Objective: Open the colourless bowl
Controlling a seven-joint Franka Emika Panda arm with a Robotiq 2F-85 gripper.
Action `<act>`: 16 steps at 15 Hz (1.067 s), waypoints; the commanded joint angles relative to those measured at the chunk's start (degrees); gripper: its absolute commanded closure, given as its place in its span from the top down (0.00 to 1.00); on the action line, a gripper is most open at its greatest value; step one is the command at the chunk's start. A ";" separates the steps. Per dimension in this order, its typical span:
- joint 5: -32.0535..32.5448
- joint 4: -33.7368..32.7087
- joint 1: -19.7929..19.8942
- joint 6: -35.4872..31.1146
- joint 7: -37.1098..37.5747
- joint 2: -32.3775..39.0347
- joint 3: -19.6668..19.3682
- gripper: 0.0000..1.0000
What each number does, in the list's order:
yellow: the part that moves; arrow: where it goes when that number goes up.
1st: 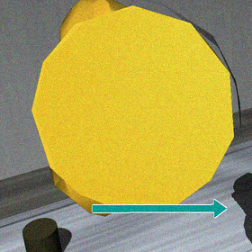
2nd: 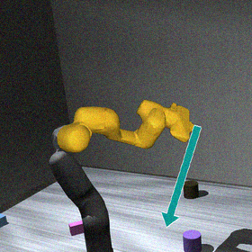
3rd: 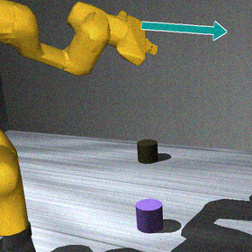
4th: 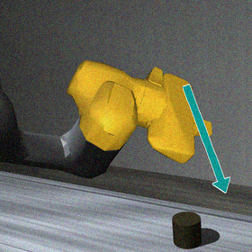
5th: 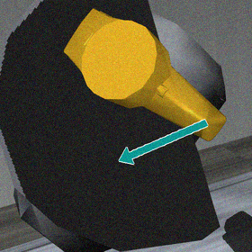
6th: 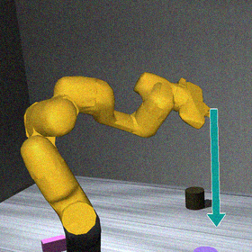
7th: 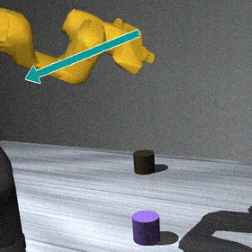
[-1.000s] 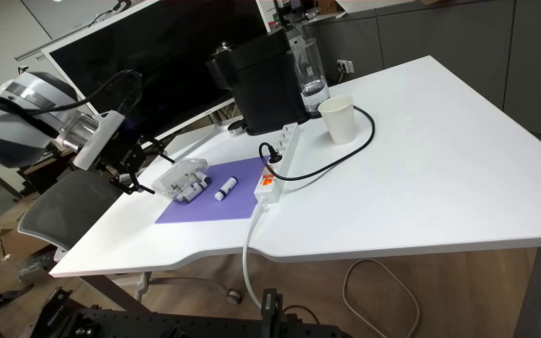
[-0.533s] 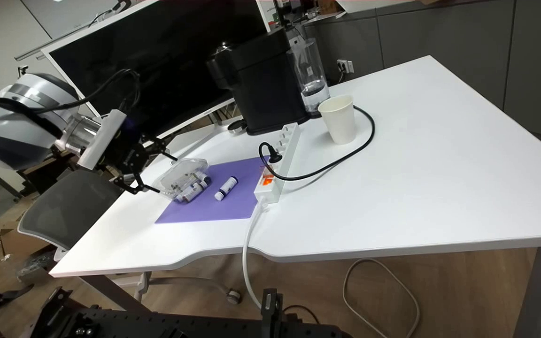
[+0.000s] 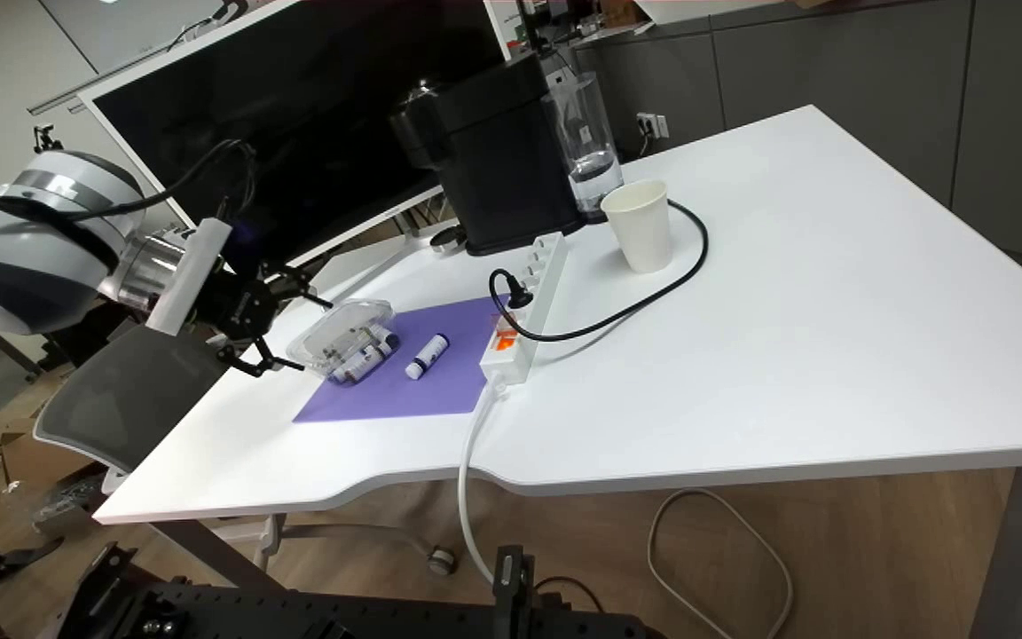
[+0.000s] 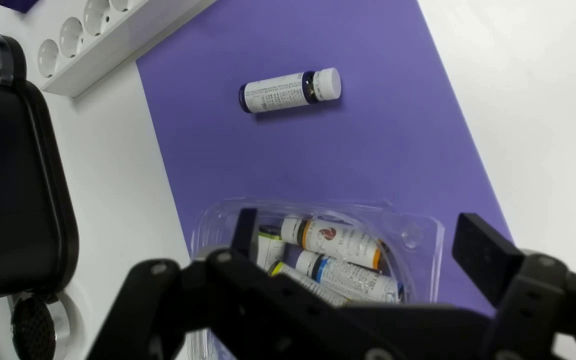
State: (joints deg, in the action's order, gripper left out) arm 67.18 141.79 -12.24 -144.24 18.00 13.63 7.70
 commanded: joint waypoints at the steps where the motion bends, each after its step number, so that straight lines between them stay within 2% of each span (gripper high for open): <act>1: 4.18 1.51 0.25 -0.40 5.00 -0.36 -0.25 1.00; 16: 16.19 0.16 2.26 -2.07 15.87 4.04 -0.37 1.00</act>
State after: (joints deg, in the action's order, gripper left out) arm 79.90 142.56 -10.50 -145.44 29.77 17.27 7.50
